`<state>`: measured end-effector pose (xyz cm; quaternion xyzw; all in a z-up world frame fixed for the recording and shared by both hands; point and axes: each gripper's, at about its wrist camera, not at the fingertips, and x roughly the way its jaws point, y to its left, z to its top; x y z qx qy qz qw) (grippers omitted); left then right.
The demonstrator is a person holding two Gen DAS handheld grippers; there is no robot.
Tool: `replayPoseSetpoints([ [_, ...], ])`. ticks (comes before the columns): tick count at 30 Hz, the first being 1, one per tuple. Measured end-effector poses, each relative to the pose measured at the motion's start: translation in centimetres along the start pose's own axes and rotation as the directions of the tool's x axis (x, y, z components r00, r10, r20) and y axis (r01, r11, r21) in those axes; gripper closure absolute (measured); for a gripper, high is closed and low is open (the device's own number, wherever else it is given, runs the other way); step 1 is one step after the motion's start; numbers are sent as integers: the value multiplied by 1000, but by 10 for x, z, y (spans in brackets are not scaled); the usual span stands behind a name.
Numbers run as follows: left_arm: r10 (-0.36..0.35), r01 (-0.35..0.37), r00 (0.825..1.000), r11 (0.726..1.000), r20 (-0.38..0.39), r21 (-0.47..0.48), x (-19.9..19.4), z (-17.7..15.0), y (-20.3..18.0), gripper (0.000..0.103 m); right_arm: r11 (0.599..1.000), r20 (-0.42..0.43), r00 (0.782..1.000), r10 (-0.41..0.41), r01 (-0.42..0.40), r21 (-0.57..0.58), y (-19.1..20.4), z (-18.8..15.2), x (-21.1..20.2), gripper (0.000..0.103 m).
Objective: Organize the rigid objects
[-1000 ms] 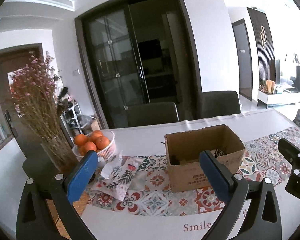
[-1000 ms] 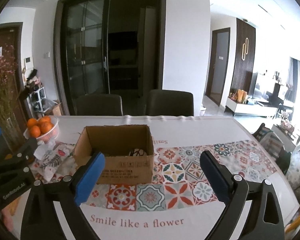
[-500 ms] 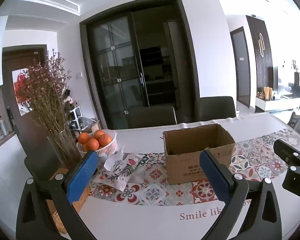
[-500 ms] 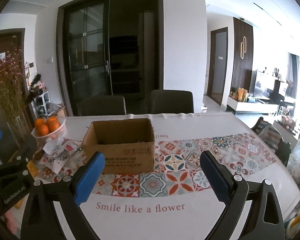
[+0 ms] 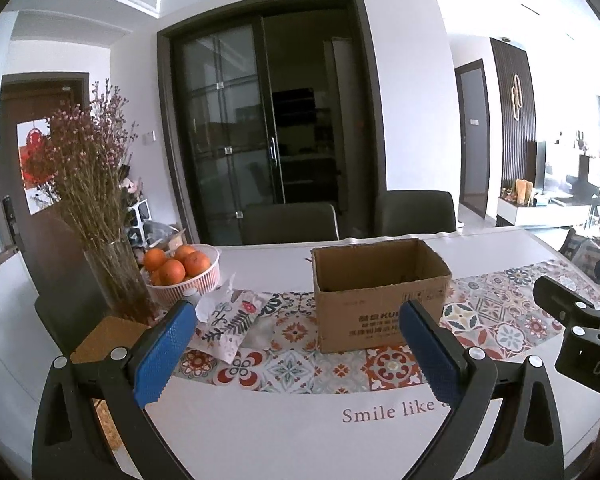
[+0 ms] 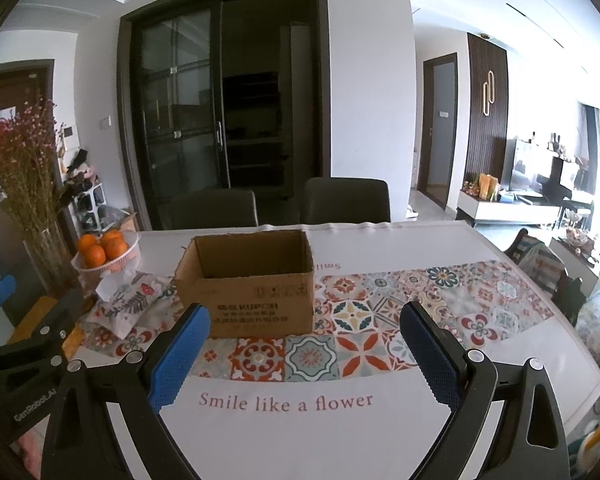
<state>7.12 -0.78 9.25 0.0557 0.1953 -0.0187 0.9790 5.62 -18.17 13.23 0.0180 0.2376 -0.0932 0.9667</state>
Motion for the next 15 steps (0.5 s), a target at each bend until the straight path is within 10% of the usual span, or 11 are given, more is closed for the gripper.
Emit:
replayPoseSetpoints([
  [15, -23, 23, 1000, 1000, 2, -11, -1, -2, 0, 0, 1000, 7, 1000, 1, -1, -9, 4, 0, -4, 6],
])
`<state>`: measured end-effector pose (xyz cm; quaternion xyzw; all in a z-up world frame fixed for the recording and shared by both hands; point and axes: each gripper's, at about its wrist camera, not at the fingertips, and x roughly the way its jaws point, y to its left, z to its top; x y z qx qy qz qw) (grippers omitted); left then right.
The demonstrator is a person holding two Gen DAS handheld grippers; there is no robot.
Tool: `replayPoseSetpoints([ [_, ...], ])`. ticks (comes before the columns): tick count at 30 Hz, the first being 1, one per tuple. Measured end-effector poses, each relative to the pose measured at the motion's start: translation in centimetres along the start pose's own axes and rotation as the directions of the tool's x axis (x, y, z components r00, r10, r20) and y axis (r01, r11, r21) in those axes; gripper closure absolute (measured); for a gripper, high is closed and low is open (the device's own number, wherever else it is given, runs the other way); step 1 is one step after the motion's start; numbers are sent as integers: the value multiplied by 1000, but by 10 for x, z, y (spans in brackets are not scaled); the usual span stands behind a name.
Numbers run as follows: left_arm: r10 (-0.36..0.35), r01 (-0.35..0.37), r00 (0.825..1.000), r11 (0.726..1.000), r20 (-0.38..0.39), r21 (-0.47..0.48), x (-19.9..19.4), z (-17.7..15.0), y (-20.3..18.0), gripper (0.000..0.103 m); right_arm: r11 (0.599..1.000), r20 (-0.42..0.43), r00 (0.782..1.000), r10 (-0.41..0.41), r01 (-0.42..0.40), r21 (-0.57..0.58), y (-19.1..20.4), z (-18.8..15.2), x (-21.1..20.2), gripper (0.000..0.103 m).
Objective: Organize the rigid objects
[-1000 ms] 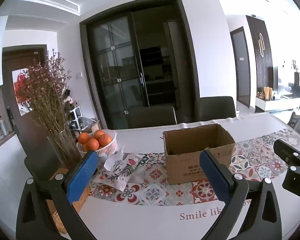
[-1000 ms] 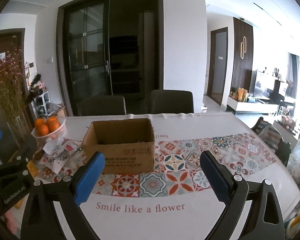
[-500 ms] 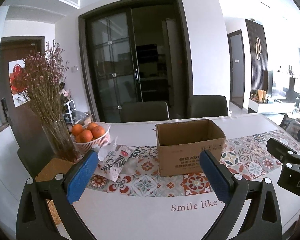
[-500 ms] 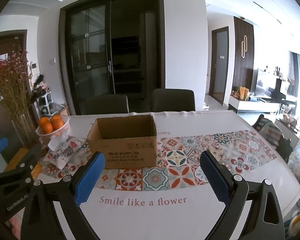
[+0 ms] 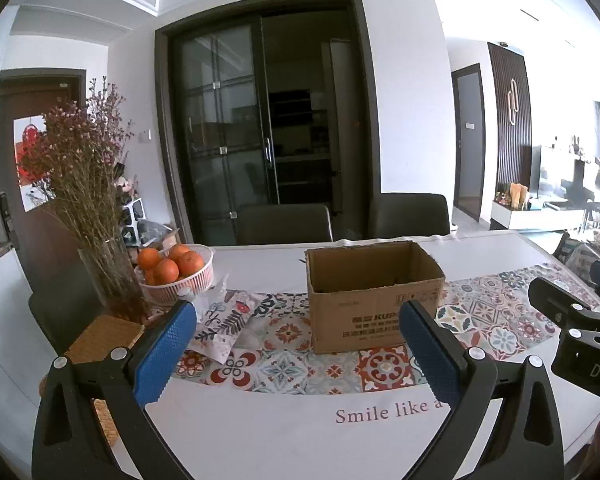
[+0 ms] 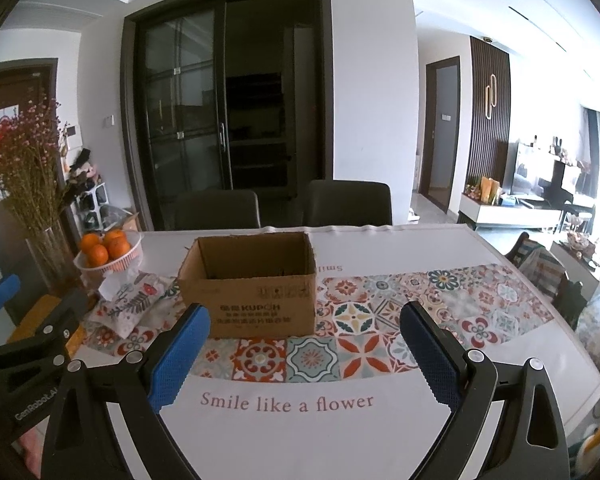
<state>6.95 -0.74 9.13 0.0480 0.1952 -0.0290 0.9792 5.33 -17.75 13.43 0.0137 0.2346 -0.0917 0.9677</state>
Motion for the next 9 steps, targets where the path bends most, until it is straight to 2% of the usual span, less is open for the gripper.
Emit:
replayPoseSetpoints([
  [9, -6, 6, 1000, 1000, -17, -8, 4, -1, 1, 0, 1000, -4, 1000, 3, -3, 2, -1, 1, 0, 6],
])
